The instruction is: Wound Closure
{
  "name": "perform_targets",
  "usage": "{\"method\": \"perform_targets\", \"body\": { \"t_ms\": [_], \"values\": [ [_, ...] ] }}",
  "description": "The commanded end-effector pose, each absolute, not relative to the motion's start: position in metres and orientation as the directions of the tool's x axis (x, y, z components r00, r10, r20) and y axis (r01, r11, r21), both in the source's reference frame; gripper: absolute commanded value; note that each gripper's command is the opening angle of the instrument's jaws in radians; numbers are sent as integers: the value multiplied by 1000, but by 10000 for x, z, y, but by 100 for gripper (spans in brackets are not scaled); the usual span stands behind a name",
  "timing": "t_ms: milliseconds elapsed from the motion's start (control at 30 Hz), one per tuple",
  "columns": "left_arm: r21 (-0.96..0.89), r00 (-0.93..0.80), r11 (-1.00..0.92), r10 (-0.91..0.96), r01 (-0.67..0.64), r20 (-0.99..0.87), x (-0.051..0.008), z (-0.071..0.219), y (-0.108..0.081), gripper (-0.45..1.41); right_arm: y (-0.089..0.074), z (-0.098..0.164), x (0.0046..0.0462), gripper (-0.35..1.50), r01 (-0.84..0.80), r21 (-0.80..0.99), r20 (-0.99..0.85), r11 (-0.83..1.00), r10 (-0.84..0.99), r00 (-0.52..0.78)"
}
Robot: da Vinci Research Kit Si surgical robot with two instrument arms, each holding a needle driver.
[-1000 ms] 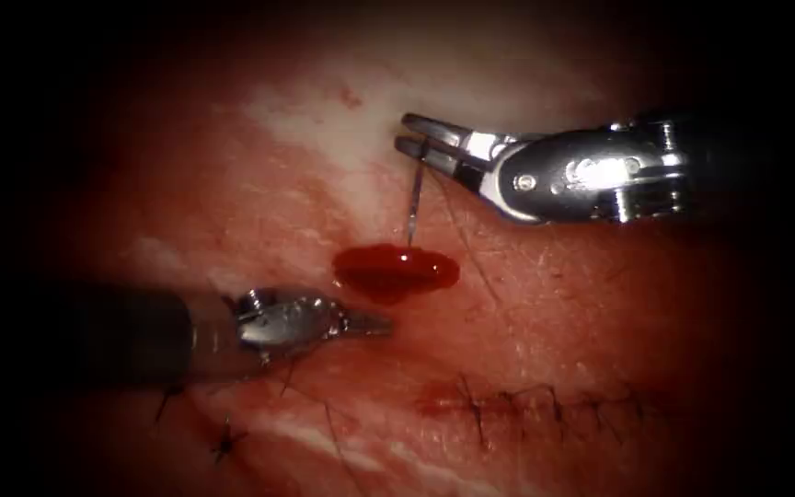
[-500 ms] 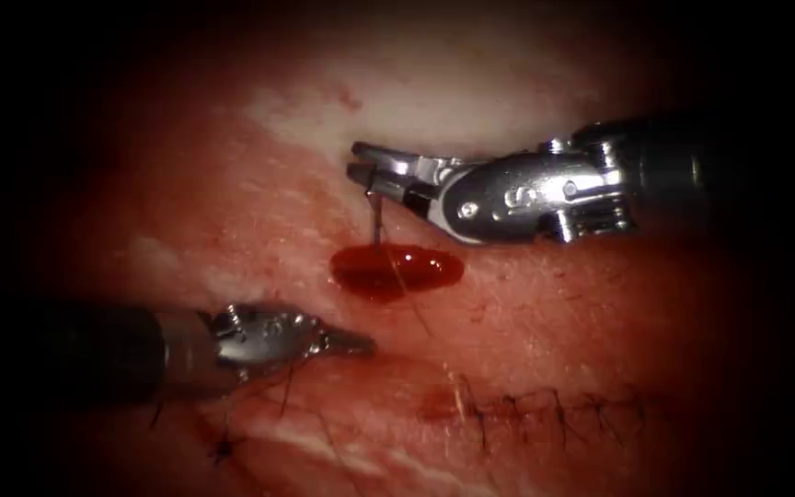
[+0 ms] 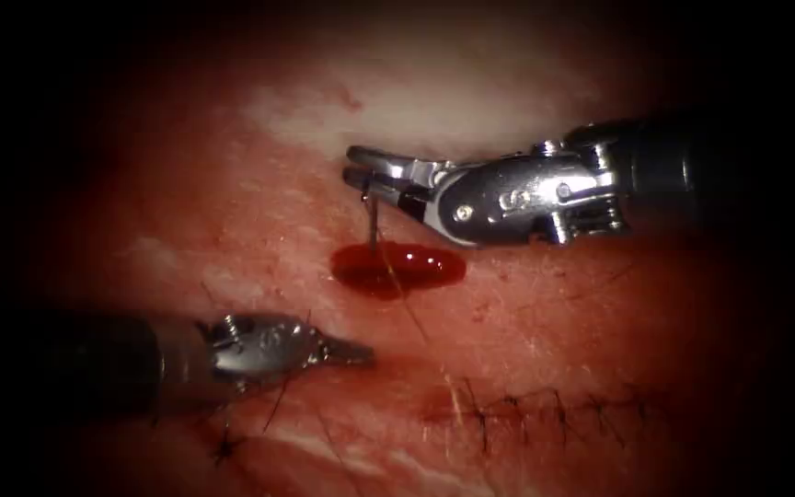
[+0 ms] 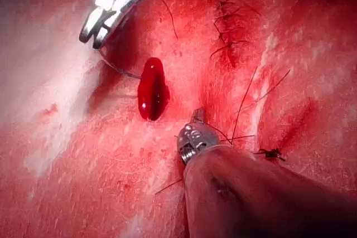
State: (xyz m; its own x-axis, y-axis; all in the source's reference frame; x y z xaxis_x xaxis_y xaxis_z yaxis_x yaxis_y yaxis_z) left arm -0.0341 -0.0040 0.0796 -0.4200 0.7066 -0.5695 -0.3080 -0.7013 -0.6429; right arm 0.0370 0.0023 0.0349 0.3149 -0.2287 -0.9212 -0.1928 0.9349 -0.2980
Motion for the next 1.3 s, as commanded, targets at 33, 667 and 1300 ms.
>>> {"method": "perform_targets", "body": {
  "t_ms": [33, 667, 1300],
  "values": [
    [-645, -420, -700, 707, -306, -568, -346, 803, -46, -30, 20, 353, 377, -35, -192, -297, -923, 935, -230, 308],
    [-645, -422, -702, 706, -304, -570, -344, 805, -44, -30, 18, 360, 379, -35, -154, -403, -894, 902, -353, 275],
    [-647, -422, -701, 706, -300, -569, -343, 804, -43, -30, 8, 385, 385, -35, -143, -455, -873, 879, -409, 265]
  ]
}}
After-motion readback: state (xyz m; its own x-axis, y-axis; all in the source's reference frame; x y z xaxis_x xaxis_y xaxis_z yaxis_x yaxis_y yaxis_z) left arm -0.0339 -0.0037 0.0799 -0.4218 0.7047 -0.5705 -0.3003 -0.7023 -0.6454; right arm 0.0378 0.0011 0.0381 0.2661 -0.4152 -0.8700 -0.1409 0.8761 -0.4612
